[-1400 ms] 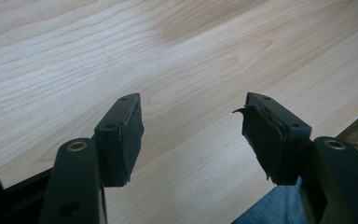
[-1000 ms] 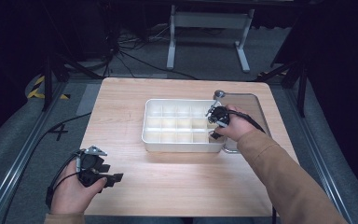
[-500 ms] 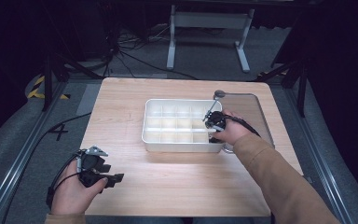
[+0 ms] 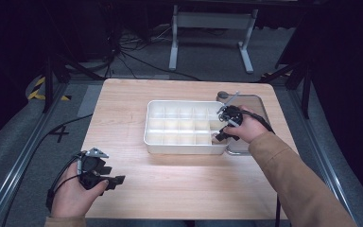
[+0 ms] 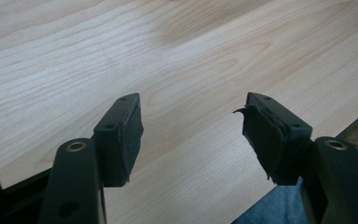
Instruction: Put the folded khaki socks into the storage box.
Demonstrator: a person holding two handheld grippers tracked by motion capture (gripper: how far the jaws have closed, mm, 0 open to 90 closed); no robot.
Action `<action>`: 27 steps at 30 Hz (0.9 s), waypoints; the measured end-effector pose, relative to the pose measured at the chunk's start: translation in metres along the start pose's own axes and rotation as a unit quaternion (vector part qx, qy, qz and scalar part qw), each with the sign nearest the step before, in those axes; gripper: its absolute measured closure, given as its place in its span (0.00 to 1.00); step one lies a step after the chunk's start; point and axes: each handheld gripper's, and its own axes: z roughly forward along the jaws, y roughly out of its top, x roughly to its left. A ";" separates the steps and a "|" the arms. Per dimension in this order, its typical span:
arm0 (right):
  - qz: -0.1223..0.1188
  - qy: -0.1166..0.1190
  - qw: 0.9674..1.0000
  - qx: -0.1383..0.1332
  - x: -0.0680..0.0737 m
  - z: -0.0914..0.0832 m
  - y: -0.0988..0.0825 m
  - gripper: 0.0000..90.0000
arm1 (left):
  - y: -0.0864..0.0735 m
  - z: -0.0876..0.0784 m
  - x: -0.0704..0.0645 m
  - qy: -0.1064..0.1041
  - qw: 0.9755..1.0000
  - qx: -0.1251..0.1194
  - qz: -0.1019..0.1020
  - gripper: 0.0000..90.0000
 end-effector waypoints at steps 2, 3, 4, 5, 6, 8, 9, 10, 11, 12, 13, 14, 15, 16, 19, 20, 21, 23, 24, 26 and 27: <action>0.002 -0.001 1.000 -0.014 -0.001 -0.008 -0.003 0.67 | 0.000 0.000 0.000 0.000 1.000 0.000 -0.002 0.42; 0.001 0.000 1.000 -0.022 -0.001 -0.012 -0.004 0.67 | 0.000 0.000 0.000 0.000 1.000 0.000 0.000 0.42; 0.004 0.002 0.999 -0.032 -0.002 -0.016 -0.005 0.66 | 0.000 -0.001 0.000 0.000 1.000 0.000 0.001 0.42; 0.005 0.006 0.999 -0.040 -0.002 -0.020 -0.007 0.66 | 0.000 -0.001 0.000 -0.001 1.000 0.001 -0.001 0.42; 0.005 0.006 0.999 -0.040 -0.002 -0.020 -0.007 0.66 | 0.000 -0.001 0.000 -0.001 1.000 0.001 -0.001 0.42; 0.009 0.004 0.998 -0.059 -0.002 -0.029 -0.011 0.65 | -0.001 -0.001 0.000 -0.001 1.000 0.001 -0.001 0.42; 0.010 0.004 0.998 -0.066 -0.002 -0.032 -0.012 0.65 | -0.001 -0.001 0.000 -0.001 1.000 0.001 -0.002 0.42; 0.010 0.006 0.997 -0.072 -0.001 -0.036 -0.014 0.64 | -0.001 -0.001 0.000 -0.001 1.000 0.000 -0.003 0.42; 0.012 0.005 0.997 -0.077 -0.001 -0.039 -0.016 0.64 | -0.001 -0.001 0.000 -0.002 1.000 0.001 -0.001 0.42; 0.010 0.003 0.996 -0.084 0.000 -0.042 -0.018 0.63 | -0.001 -0.001 0.000 -0.002 1.000 0.000 -0.002 0.42; 0.008 0.002 0.996 -0.090 0.001 -0.045 -0.021 0.62 | -0.001 -0.001 0.000 -0.002 1.000 0.001 -0.001 0.42; 0.005 -0.001 0.996 -0.094 0.002 -0.047 -0.023 0.62 | -0.002 0.000 0.000 -0.002 1.000 0.001 -0.002 0.42; 0.003 -0.002 0.995 -0.099 0.003 -0.049 -0.025 0.61 | -0.002 0.000 0.000 -0.002 1.000 0.002 -0.002 0.42; 0.000 -0.001 0.994 -0.106 0.005 -0.052 -0.028 0.60 | -0.002 -0.001 0.000 -0.001 1.000 0.002 -0.002 0.42; -0.008 0.003 0.993 -0.117 0.010 -0.056 -0.034 0.59 | -0.002 -0.001 -0.001 -0.001 1.000 0.000 0.000 0.42; -0.012 0.004 0.993 -0.121 0.013 -0.058 -0.038 0.58 | -0.002 -0.002 -0.001 -0.003 1.000 0.001 0.000 0.42; -0.015 0.006 0.992 -0.124 0.015 -0.058 -0.040 0.57 | -0.002 -0.002 -0.001 -0.003 1.000 0.000 0.000 0.42; -0.023 0.011 0.991 -0.133 0.020 -0.060 -0.046 0.55 | -0.002 -0.001 -0.002 -0.002 1.000 0.001 0.001 0.42; -0.023 0.015 0.990 -0.135 0.023 -0.060 -0.049 0.55 | -0.002 -0.001 -0.002 -0.002 1.000 0.000 0.002 0.42; -0.030 0.020 0.989 -0.141 0.028 -0.061 -0.055 0.54 | -0.001 -0.001 -0.002 -0.004 1.000 0.001 0.004 0.42; -0.033 0.021 0.989 -0.144 0.030 -0.061 -0.058 0.54 | -0.001 -0.002 -0.002 -0.006 1.000 0.002 0.004 0.42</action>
